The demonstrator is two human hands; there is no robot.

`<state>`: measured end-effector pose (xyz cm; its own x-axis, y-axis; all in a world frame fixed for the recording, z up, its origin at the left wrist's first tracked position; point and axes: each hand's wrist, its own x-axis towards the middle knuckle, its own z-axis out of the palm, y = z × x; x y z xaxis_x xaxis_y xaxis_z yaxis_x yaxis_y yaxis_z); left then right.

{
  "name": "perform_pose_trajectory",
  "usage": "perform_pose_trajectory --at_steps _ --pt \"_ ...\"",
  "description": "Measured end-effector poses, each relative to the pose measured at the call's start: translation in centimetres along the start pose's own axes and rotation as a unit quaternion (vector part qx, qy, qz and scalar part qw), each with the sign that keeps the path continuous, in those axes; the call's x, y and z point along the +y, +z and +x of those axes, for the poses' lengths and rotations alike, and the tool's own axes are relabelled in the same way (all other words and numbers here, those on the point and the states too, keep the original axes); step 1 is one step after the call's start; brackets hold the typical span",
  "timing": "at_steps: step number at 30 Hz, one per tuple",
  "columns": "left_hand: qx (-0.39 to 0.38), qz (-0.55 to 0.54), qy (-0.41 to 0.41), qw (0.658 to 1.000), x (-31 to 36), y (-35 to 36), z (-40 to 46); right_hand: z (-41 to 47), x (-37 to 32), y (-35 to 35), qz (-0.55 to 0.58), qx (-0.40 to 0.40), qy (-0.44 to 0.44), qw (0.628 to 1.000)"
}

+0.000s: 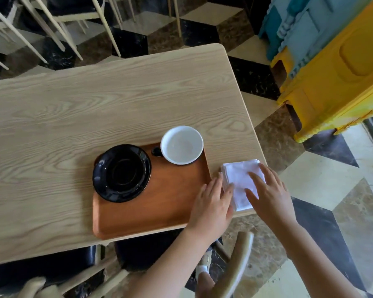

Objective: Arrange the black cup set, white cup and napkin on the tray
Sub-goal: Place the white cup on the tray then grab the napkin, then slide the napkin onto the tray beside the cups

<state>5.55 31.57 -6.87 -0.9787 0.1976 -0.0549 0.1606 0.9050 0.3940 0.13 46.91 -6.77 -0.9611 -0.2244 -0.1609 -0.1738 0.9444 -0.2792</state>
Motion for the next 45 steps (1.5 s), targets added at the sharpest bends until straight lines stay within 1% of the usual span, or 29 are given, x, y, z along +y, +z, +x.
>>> perform_pose_trajectory --at_steps 3,7,9,12,15,17,20,22,23,24,25,26,28,29,30,31,32,34,36,38,40,42,43,45 --pt "-0.035 0.016 -0.006 0.999 1.0 0.8 0.7 -0.2 0.7 0.1 0.027 -0.021 0.020 0.999" --pt "-0.045 0.058 -0.010 0.997 1.3 1.6 0.7 0.0 0.9 -0.1 0.128 0.007 0.066 0.990" --pt "-0.041 0.076 -0.009 0.996 1.3 1.6 0.5 0.4 0.9 -0.3 0.182 0.026 0.098 0.978" --pt "-0.028 0.072 -0.008 0.997 1.4 1.5 0.5 1.2 1.2 -0.8 0.251 0.002 0.169 0.953" --pt "-0.049 -0.025 -0.033 0.998 1.2 1.2 0.6 1.5 1.4 -1.5 0.284 -0.006 0.174 0.943" --pt "-0.042 -0.095 -0.051 0.993 1.1 0.7 0.7 1.4 1.3 -2.3 0.306 -0.006 0.163 0.938" --pt "-0.011 -0.235 -0.091 0.968 1.1 -0.3 0.8 0.9 0.6 -3.8 0.337 0.008 0.129 0.933" --pt "0.012 -0.311 -0.141 0.940 0.9 -0.8 0.8 0.5 -0.3 -4.8 0.358 0.016 0.099 0.928" --pt "0.019 -0.360 -0.170 0.917 0.8 -1.1 0.7 0.2 -0.8 -5.3 0.370 0.019 0.084 0.925" --pt "0.021 -0.422 -0.197 0.885 0.8 -1.5 0.6 0.0 -1.3 -5.7 0.387 0.021 0.071 0.919" --pt "0.018 -0.489 -0.219 0.844 0.6 -1.8 0.5 -0.1 -1.7 -6.1 0.416 0.018 0.062 0.907" --pt "0.011 -0.550 -0.236 0.801 0.5 -2.0 0.3 -0.2 -2.1 -6.4 0.461 0.009 0.059 0.886" --pt "-0.001 -0.645 -0.270 0.715 -0.1 -2.4 -0.1 -0.3 -2.7 -6.6 0.558 -0.016 0.064 0.827" --pt "-0.003 -0.676 -0.287 0.679 -0.5 -2.6 -0.4 -0.2 -2.9 -6.5 0.587 -0.026 0.072 0.806" --pt "0.002 -0.688 -0.300 0.661 -1.0 -2.8 -0.9 -0.1 -3.1 -6.1 0.599 -0.031 0.081 0.796" --pt "0.016 -0.684 -0.307 0.662 -1.5 -2.9 -1.5 -0.1 -3.3 -5.7 0.600 -0.034 0.092 0.794" --pt "0.032 -0.662 -0.309 0.682 -2.1 -3.1 -2.2 -0.1 -3.6 -5.1 0.596 -0.035 0.101 0.796" --pt "0.053 -0.603 -0.303 0.736 -3.2 -3.4 -3.6 -0.2 -4.2 -3.9 0.576 -0.037 0.111 0.809" --pt "0.064 -0.569 -0.286 0.769 -4.0 -3.6 -4.8 -0.5 -4.9 -2.7 0.534 -0.038 0.104 0.838" --pt "0.069 -0.533 -0.267 0.800 -4.8 -3.7 -6.0 -0.6 -5.5 -1.4 0.471 -0.048 0.078 0.877" --pt "0.066 -0.475 -0.243 0.843 -5.3 -3.7 -6.8 -0.9 -6.3 -0.3 0.405 -0.081 0.050 0.909" --pt "0.062 -0.387 -0.220 0.893 -5.9 -3.6 -7.5 -1.0 -7.0 0.7 0.344 -0.108 0.015 0.932" --pt "0.063 -0.347 -0.212 0.912 -6.2 -3.4 -7.7 -1.1 -7.3 1.2 0.318 -0.117 -0.005 0.941" --pt "0.063 -0.285 -0.209 0.933 -6.4 -2.8 -7.9 -1.2 -7.7 2.0 0.268 -0.131 -0.043 0.953"
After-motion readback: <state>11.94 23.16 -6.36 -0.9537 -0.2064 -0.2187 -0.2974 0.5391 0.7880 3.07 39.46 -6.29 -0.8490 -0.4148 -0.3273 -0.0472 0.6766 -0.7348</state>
